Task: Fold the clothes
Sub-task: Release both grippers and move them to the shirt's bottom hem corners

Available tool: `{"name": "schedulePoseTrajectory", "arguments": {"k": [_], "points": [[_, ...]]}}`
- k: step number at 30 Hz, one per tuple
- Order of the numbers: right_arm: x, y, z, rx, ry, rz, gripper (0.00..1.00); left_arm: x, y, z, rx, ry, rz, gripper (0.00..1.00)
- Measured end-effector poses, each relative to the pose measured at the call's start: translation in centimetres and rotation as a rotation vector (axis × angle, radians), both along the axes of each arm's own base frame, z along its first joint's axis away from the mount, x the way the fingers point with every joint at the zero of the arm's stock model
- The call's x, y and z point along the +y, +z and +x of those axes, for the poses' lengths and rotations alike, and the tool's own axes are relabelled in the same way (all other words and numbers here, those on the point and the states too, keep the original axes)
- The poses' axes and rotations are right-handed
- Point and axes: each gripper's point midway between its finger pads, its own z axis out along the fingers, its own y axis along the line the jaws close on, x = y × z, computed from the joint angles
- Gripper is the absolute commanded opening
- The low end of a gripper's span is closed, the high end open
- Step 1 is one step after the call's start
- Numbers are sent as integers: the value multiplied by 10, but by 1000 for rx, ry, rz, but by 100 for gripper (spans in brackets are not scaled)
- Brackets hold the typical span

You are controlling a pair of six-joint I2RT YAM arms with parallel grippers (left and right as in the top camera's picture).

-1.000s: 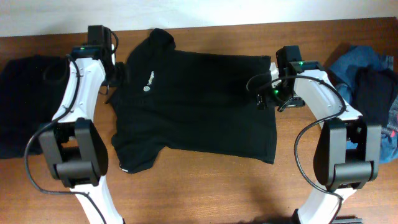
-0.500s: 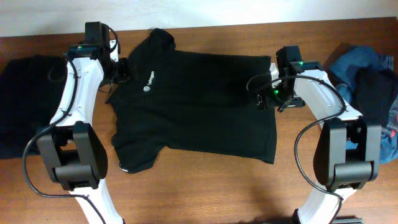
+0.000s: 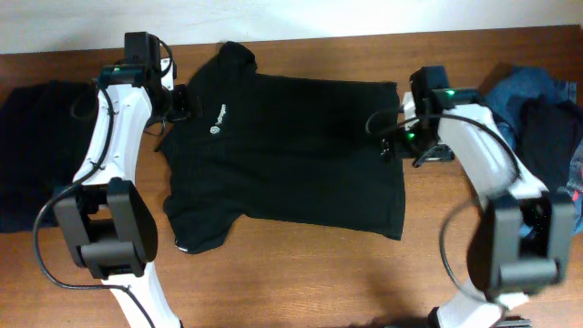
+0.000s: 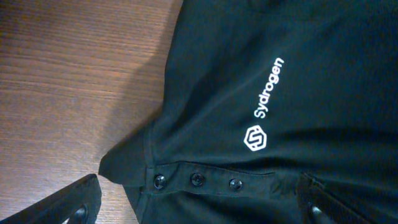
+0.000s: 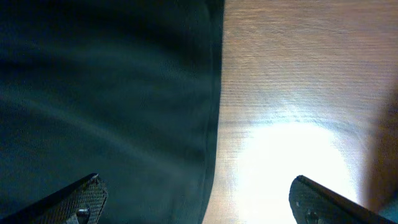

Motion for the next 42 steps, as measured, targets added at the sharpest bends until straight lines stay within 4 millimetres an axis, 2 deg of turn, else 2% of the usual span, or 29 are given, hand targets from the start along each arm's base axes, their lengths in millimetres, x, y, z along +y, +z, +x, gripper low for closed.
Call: {"name": "schedulePoseTrajectory", "arguments": {"k": [4,6,10,12,14,16,19,24,27,29,31,34,37,40,42], "points": [[-1,57,-26,-85,-37,10,99,-2,0,0,-1,-3,-8,99],[-1,72,-40,-94,-48,13,99,-3,0,-1,4,-6,-16,99],[-1,75,-59,-47,-60,13,99,-7,-6,-19,81,-14,-40,97],[-1,73,-61,-35,-75,14,99,-10,-10,-37,155,-17,-56,83],[-1,71,-62,-34,-89,16,99,-13,-11,-53,217,-25,-61,78],[-2,70,-67,-31,-106,19,99,-16,-8,-64,252,-34,-52,77],[-2,78,-79,-50,-132,22,99,-24,9,-75,250,-48,-24,78],[-3,96,-102,-121,-160,36,99,-50,70,-99,153,-57,31,79],[-2,87,-113,-115,-178,44,99,-71,103,-117,84,-82,35,79],[-1,72,-116,-94,-186,51,99,-80,110,-129,73,-87,39,80],[2,53,-121,-56,-191,64,99,-84,100,-143,110,-69,55,81],[4,28,-131,2,-198,74,99,-81,62,-159,207,-33,83,82],[6,14,-133,10,-199,82,99,-76,23,-172,284,-7,107,82],[5,3,-133,7,-208,85,99,-70,-8,-188,345,9,125,80],[5,-4,-135,15,-219,85,99,-68,-23,-197,363,13,130,81]]}}
